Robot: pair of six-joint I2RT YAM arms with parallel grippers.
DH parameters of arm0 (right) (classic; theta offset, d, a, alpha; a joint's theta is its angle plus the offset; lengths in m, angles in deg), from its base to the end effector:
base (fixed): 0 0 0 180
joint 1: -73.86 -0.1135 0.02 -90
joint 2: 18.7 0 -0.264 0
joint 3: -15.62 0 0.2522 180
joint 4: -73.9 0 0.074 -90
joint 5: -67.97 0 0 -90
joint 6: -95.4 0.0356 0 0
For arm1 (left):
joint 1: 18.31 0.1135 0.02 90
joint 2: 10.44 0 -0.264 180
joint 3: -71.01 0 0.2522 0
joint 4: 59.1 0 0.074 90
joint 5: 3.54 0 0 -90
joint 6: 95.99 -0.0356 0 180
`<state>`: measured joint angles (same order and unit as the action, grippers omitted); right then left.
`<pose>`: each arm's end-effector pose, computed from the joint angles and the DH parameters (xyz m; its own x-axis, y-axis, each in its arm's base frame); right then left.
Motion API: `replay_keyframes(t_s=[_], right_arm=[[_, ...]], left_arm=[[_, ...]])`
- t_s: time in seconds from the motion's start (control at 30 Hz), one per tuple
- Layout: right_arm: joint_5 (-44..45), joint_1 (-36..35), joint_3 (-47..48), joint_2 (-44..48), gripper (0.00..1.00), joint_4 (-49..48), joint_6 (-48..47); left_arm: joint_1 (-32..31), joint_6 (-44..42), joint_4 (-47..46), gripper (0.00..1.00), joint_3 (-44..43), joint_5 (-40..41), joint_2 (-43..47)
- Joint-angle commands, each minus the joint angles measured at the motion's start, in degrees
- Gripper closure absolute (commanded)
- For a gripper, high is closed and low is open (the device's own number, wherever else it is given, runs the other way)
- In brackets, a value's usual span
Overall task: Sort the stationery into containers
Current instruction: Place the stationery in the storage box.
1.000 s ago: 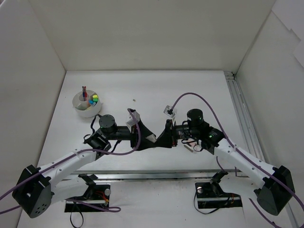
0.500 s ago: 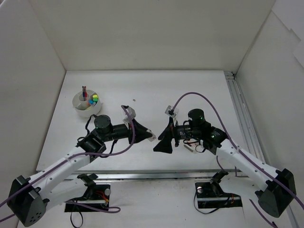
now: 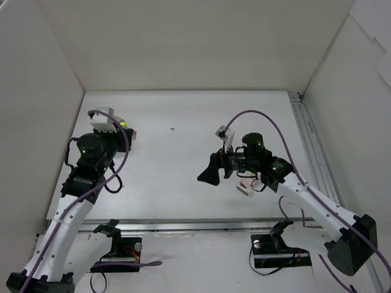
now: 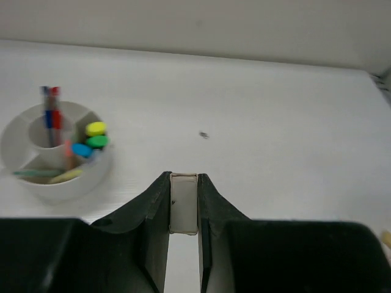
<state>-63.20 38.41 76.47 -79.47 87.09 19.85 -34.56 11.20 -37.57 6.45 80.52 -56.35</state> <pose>0.1831 0.1591 0.3214 -0.4182 -0.0672 -0.9059 -0.8824 0.2666 0.3876 0.1761 -0.0552 0.3783 -0.1577 -0.2602 -0.9526 0.3464 0.8888 -0.3001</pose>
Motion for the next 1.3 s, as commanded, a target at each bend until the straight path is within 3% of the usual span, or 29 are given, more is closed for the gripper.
replay_keyframes(t_s=[0.0, 0.17, 0.33, 0.5, 0.7, 1.0, 1.27], right_arm=[[1.2, 2.8, 4.3, -3.3, 0.02, -1.7, -0.7], [-0.2, 5.9, 7.4, -7.0, 0.02, -1.4, -1.8], [-2.0, 8.4, 8.2, -9.7, 0.02, -1.5, -1.7], [-3.6, 10.5, 8.3, -12.1, 0.02, -1.5, -1.2], [-4.5, 12.4, 8.7, -14.3, 0.02, -1.5, -1.3], [-7.1, 13.6, 8.5, -15.5, 0.02, -1.4, -0.2], [-6.6, 14.3, 8.3, -15.8, 0.02, -1.3, -1.0]], left_arm=[[7.0, 0.0, 2.9, 1.00, -6.1, 7.8, -5.1], [17.0, -2.9, -0.8, 1.00, -12.6, 7.1, -14.6], [25.7, -8.9, -5.7, 1.00, -17.5, -1.4, -26.2], [28.5, -14.6, -8.9, 1.00, -22.9, -3.4, -36.1], [31.6, -14.6, -9.5, 1.00, -28.7, -6.2, -46.6], [36.9, -9.1, -20.9, 1.00, -31.8, -24.8, -58.5], [36.9, -9.5, -21.1, 1.00, -33.8, -24.2, -62.3]])
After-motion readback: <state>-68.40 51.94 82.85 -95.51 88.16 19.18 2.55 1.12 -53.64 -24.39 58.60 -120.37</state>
